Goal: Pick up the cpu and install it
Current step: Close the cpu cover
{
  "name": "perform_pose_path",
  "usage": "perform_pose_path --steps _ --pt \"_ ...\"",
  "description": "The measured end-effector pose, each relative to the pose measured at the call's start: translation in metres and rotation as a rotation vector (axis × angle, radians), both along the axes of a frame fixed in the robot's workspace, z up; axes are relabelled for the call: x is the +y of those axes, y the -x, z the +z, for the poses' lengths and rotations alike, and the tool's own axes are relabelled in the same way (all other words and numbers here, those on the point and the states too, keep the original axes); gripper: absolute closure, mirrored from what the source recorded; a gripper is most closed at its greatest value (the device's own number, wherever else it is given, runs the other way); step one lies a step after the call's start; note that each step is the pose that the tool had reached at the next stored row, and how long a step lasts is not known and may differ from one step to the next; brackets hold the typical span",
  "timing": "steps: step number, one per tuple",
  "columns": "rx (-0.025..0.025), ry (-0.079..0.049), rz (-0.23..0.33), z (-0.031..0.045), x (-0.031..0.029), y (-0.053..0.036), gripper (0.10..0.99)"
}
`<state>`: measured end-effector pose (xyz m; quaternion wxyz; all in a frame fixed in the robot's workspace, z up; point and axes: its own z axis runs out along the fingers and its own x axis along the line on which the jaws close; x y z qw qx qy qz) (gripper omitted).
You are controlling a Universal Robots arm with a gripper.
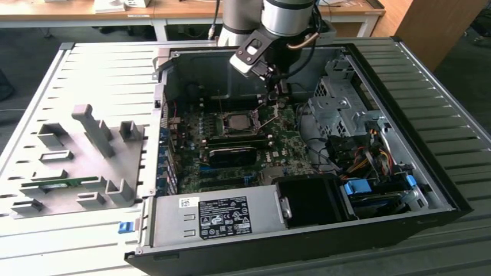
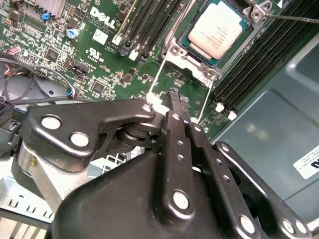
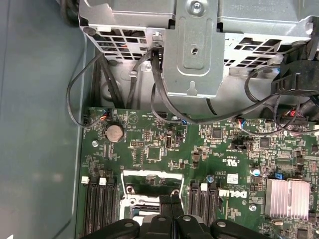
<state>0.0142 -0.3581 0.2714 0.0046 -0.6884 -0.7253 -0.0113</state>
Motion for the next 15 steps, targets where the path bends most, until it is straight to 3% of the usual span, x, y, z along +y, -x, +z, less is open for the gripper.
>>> perform_pose_path --steps 15 --pt "0.0000 0.000 0.000 -0.0024 0.0011 -0.0066 0.965"
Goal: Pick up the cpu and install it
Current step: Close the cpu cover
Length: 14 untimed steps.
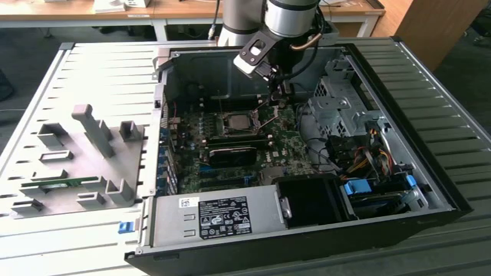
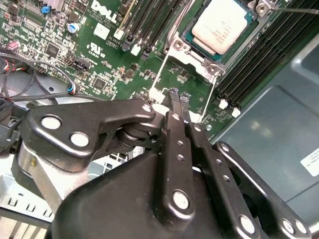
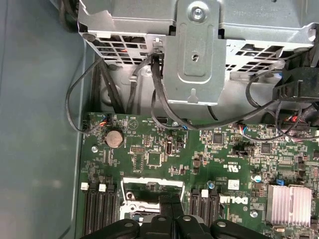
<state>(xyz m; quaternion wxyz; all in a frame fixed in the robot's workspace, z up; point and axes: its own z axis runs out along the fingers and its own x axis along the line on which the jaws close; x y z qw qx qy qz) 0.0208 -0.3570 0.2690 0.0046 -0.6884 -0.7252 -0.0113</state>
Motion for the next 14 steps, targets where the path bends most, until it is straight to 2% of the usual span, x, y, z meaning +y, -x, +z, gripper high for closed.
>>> perform_pose_path --steps 3,14 --pt "0.0007 0.000 0.000 -0.0023 0.0018 -0.0055 0.965" --pt "0.0009 0.000 0.000 -0.0080 0.0092 -0.0151 0.965"
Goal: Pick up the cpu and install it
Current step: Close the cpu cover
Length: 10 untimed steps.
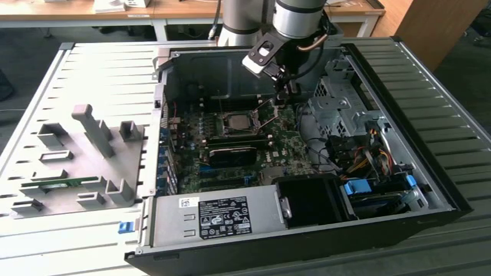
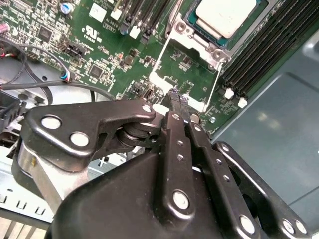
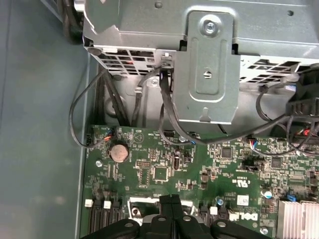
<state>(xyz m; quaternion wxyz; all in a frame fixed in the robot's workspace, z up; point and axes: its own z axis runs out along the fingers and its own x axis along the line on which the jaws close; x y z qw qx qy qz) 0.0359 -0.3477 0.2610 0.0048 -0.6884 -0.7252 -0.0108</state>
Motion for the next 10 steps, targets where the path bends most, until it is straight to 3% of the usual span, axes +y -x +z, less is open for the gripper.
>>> perform_pose_path --steps 10 --pt "0.0000 0.002 0.000 -0.0039 0.0081 -0.0099 0.965"
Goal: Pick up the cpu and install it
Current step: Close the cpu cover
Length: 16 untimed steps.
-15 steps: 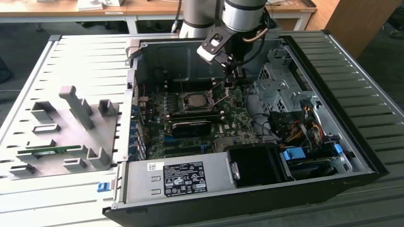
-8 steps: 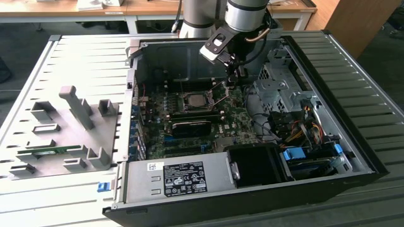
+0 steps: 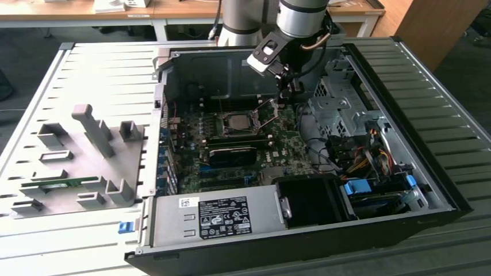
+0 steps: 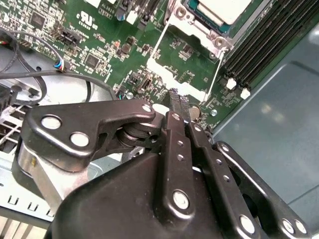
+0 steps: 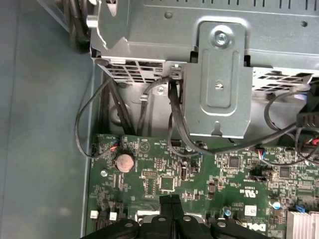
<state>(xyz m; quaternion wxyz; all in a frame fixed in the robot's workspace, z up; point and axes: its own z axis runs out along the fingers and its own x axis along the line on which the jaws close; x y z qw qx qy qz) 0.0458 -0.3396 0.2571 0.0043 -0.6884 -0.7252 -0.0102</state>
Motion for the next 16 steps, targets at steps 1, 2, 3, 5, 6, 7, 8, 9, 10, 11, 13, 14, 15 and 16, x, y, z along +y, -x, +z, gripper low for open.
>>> perform_pose_path --steps 1,2,3,5,6,7,8,9,10,11,13,14,15,16 --pt "0.0000 0.000 0.000 -0.0004 0.0001 -0.0011 0.965" --pt "0.0001 0.000 0.000 -0.0008 0.0002 -0.0021 0.965" --pt "0.0001 0.000 0.000 -0.0012 0.0003 -0.0031 0.965" --pt "0.0001 0.000 0.000 -0.0018 0.0003 -0.0048 0.965" --pt "0.0001 0.000 0.000 -0.0021 0.0003 -0.0058 0.965" --pt "0.0001 0.001 0.000 -0.0023 0.0004 -0.0069 0.965" --pt "0.0000 0.001 0.000 -0.0028 0.0005 -0.0078 0.965" --pt "0.0000 0.001 0.000 -0.0032 0.0006 -0.0086 0.965" --pt "0.0001 0.001 0.000 -0.0038 0.0006 -0.0090 0.965" --pt "0.0001 0.001 0.000 -0.0043 0.0006 -0.0094 0.965" --pt "0.0001 0.001 0.000 -0.0053 0.0008 -0.0101 0.965" --pt "0.0002 0.001 0.000 -0.0058 0.0009 -0.0104 0.965" --pt "0.0002 0.001 0.000 -0.0066 0.0010 -0.0107 0.965" --pt "0.0003 0.001 0.000 -0.0076 0.0011 -0.0109 0.965"
